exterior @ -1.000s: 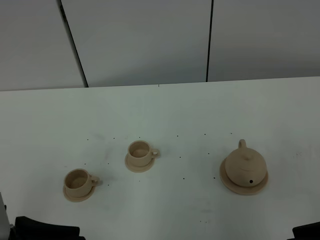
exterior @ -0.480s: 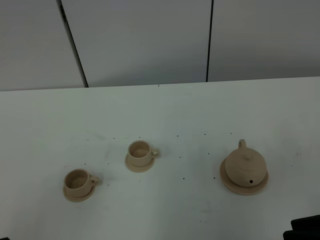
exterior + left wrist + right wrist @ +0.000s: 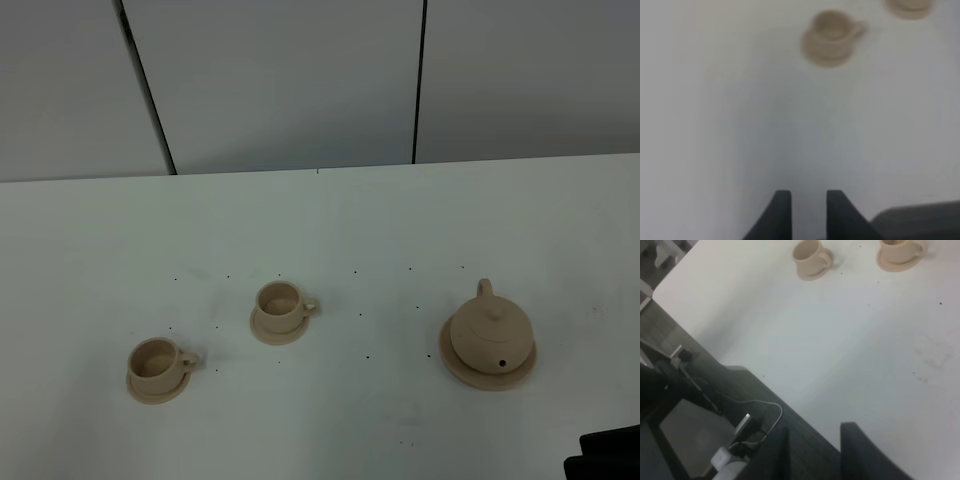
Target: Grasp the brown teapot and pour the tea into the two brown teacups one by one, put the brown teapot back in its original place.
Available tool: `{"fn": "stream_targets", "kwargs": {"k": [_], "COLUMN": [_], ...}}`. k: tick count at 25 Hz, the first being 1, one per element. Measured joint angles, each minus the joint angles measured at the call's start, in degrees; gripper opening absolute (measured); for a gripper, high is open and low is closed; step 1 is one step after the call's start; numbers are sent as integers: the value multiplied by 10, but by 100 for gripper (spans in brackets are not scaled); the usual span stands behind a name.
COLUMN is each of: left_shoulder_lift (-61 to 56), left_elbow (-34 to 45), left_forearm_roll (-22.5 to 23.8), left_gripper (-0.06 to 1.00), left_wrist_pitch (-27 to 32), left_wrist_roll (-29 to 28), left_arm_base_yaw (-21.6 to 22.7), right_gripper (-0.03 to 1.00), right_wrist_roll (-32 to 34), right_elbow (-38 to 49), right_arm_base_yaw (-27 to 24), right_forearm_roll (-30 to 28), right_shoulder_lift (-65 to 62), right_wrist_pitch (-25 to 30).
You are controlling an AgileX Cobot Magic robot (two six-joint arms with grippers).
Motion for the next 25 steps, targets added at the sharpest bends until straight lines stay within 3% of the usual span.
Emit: {"fn": "stream_targets", "kwargs": {"k": [11, 19, 25], "left_shoulder_lift": [-12, -12, -12], "left_elbow": [0, 0, 0], "left_forearm_roll": [14, 53, 56], "left_gripper": [23, 23, 23], "left_wrist_pitch": [3, 3, 10], "left_wrist_roll": [-12, -73, -81], "left_arm_base_yaw": [0, 0, 0], "right_gripper": [24, 24, 24], "right_wrist_roll": [1, 5, 5], "right_elbow": [0, 0, 0], "right_arm_base_yaw": [0, 0, 0], "right_forearm_roll": [11, 13, 13], "right_shoulder_lift": [0, 0, 0], "right_wrist_pitch": [-8, -21, -23]}}
